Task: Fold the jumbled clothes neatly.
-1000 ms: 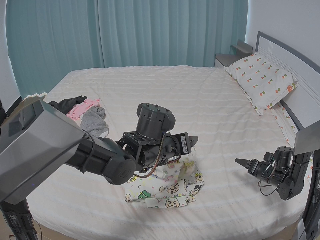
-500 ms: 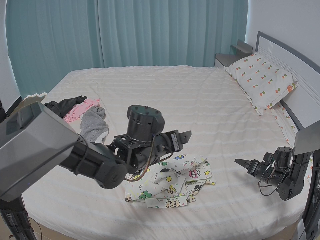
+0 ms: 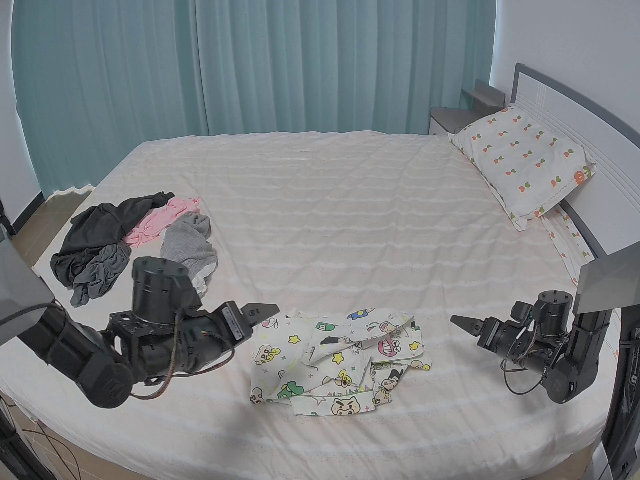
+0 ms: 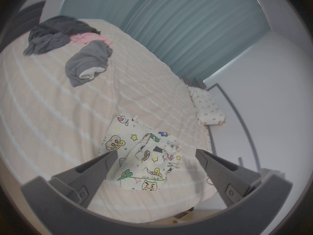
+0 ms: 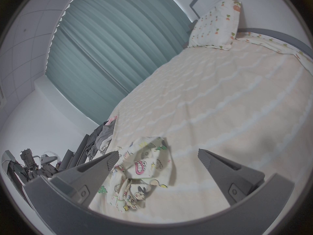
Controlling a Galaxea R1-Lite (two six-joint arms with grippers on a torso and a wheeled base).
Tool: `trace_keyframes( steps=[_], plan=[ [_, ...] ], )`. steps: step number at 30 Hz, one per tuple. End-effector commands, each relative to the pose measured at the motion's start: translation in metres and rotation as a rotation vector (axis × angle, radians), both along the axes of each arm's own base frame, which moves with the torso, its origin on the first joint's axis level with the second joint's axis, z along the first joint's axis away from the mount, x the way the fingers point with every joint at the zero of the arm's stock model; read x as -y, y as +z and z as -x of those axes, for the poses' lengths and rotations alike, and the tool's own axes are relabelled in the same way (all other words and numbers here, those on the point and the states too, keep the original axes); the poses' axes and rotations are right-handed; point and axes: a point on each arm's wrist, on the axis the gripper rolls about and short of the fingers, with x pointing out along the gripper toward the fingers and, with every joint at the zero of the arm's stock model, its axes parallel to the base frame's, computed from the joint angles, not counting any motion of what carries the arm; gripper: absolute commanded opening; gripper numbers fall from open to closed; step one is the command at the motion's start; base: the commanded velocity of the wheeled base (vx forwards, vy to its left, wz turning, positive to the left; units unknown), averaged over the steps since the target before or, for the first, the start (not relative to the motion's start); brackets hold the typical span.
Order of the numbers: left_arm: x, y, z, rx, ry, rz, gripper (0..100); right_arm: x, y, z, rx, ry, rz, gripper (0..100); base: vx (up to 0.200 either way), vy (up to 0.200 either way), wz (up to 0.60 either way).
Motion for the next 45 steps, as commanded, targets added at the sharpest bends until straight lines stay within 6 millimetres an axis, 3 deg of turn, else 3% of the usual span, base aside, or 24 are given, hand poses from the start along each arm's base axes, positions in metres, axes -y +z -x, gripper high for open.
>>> trace_keyframes(
  steps=[1,7,12,16,25,45],
  plan=[
    [-0.023,-0.028,0.006,-0.039,0.04,0.081,100,-0.041,0.006,-0.014,0.084,0.063,-0.009,100,0.0,0.0,0.0],
    [-0.021,-0.06,0.0,-0.107,0.046,0.076,100,-0.07,0.018,-0.014,0.114,0.146,-0.011,100,-0.1,0.0,0.0],
    [-0.02,-0.072,-0.001,-0.163,0.051,0.094,100,-0.086,0.029,-0.012,0.099,0.189,-0.008,100,-0.12,0.0,0.0],
    [-0.019,-0.07,-0.003,-0.16,0.049,0.117,100,-0.098,0.023,-0.005,0.082,0.185,0.016,100,0.0,0.0,0.0],
    [-0.019,-0.068,-0.005,-0.17,0.074,0.154,100,-0.103,0.022,-0.002,0.079,0.194,0.026,100,0.0,0.0,0.0],
    [-0.028,-0.071,-0.013,-0.138,0.108,0.17,100,-0.121,0.013,0.013,0.065,0.252,0.078,100,0.0,0.2,0.0]
  ],
)
